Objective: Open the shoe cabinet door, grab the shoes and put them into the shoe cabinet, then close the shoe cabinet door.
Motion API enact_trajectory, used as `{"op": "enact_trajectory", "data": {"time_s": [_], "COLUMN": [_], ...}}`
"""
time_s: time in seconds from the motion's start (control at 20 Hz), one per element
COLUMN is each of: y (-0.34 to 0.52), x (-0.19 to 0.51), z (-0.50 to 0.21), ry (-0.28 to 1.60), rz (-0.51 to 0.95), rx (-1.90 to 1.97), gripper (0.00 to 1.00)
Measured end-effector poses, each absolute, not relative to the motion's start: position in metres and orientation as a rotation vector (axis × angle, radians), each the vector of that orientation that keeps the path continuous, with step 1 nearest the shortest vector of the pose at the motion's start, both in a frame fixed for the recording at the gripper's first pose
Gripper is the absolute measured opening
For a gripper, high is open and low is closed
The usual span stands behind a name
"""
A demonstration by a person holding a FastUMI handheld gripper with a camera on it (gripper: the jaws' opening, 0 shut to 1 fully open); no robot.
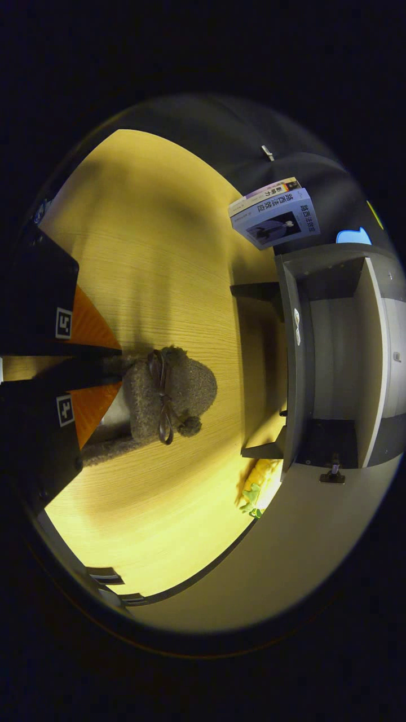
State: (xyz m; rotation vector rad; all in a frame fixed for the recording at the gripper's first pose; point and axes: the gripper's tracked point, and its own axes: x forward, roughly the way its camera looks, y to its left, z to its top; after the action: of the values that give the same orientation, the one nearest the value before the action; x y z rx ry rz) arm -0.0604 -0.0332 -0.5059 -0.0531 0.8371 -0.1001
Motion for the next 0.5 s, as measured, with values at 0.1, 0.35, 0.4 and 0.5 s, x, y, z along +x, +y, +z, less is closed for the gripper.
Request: {"op": "enact_trajectory", "data": {"time_s": [0.1,0.35,0.4,0.5], "y": [-0.033,-0.032,-0.032,-0.032], "x": [-0.052,-0.028,-0.024,-0.019], "z": [-0.510,-0.517,-0.517,-0.520], "ry": [0.828,0.798,0.790,0.782], "rz": [-0.101,-0.097,-0.097,-0.100], "rx": [-0.054,-0.049,-0.041,-0.035], "gripper": [0.21,0.21,0.21,0.21]}}
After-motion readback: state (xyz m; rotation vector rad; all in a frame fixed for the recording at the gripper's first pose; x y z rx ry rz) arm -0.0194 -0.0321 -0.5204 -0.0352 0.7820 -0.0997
